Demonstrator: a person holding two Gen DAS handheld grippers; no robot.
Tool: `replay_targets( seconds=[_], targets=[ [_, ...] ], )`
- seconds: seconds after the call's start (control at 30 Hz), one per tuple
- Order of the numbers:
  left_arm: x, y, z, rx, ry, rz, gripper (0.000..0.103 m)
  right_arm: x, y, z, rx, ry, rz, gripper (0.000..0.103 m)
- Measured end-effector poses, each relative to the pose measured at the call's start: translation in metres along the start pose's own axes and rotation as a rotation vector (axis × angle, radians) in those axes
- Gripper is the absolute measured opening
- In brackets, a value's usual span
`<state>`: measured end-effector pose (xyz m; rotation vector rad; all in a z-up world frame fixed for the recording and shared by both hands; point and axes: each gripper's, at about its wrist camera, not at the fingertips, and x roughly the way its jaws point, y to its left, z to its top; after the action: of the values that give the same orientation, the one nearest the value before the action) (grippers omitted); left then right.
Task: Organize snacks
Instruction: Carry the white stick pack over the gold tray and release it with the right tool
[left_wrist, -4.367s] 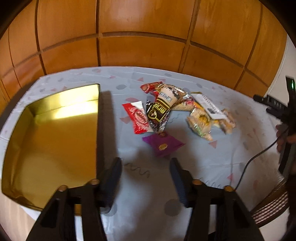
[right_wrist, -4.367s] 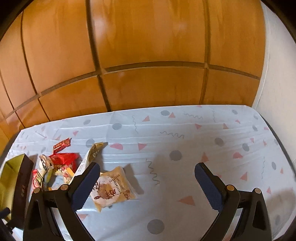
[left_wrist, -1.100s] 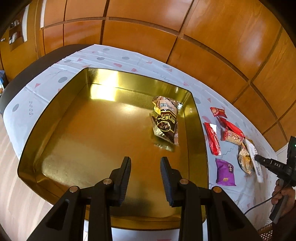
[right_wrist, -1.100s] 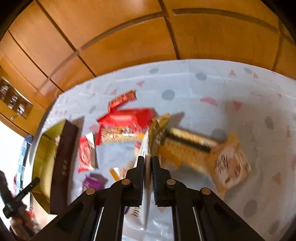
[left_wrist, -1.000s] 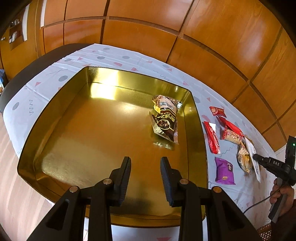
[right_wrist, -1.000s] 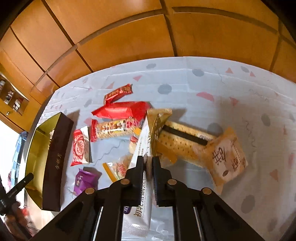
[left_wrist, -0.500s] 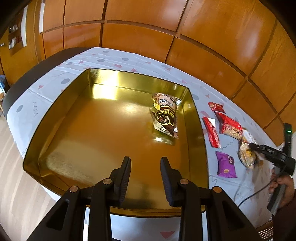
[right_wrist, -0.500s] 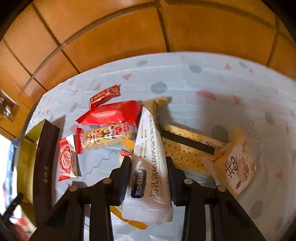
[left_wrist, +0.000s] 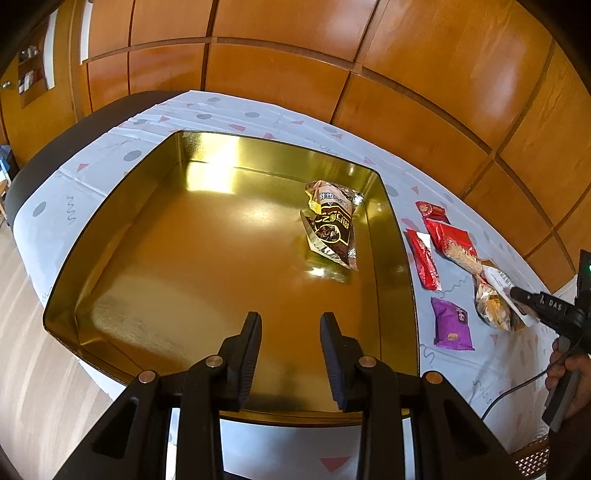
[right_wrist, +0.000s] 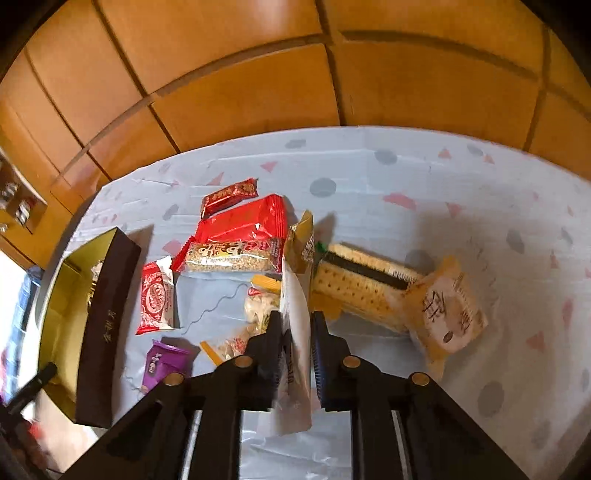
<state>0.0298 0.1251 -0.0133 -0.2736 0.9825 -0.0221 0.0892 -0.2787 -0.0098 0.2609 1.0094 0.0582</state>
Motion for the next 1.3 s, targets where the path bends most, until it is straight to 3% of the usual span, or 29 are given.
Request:
replay_targets(
  seconds=[0.07, 0.13, 0.23, 0.27, 0.3, 0.37, 0.47, 0.57, 0.73, 1.0, 1.3],
  targets=[
    [0.001, 0.000, -0.001, -0.001, 0.003, 0.004, 0.033, 0.001, 0.001, 0.006, -0.003, -0.003, -0.010, 0.036],
    [0.001, 0.001, -0.001, -0.002, 0.005, 0.006, 0.033, 0.005, 0.003, 0.011, -0.013, 0.002, -0.018, 0.041],
    [0.002, 0.003, -0.001, -0.006, 0.006, 0.013, 0.033, 0.022, 0.011, 0.023, -0.036, 0.037, -0.038, 0.040],
    [0.002, 0.004, -0.002, -0.009, 0.006, 0.017, 0.033, 0.029, 0.013, 0.026, -0.043, 0.053, -0.042, 0.026],
    [0.002, 0.006, -0.001, -0.012, 0.007, 0.019, 0.033, 0.034, 0.014, 0.028, -0.052, 0.068, -0.040, 0.018],
    [0.002, 0.009, -0.001, -0.022, 0.006, 0.022, 0.033, 0.041, 0.017, 0.030, -0.080, 0.090, -0.057, 0.012],
    [0.002, 0.012, 0.000, -0.030, 0.004, 0.026, 0.033, 0.027, 0.017, 0.032, -0.055, 0.027, -0.063, 0.006],
    [0.002, 0.013, 0.001, -0.036, 0.001, 0.022, 0.033, 0.001, 0.015, 0.031, 0.012, -0.025, 0.031, 0.004],
    [0.000, 0.011, 0.000, -0.035, -0.009, 0.018, 0.033, -0.043, 0.024, 0.018, 0.106, -0.078, 0.280, 0.004],
    [-0.005, 0.016, -0.001, -0.041, -0.019, 0.028, 0.033, -0.060, 0.124, 0.002, -0.051, -0.087, 0.446, 0.004],
    [-0.002, 0.027, -0.002, -0.055, -0.014, 0.039, 0.033, 0.004, 0.223, -0.027, -0.174, 0.045, 0.408, 0.011]
  ],
)
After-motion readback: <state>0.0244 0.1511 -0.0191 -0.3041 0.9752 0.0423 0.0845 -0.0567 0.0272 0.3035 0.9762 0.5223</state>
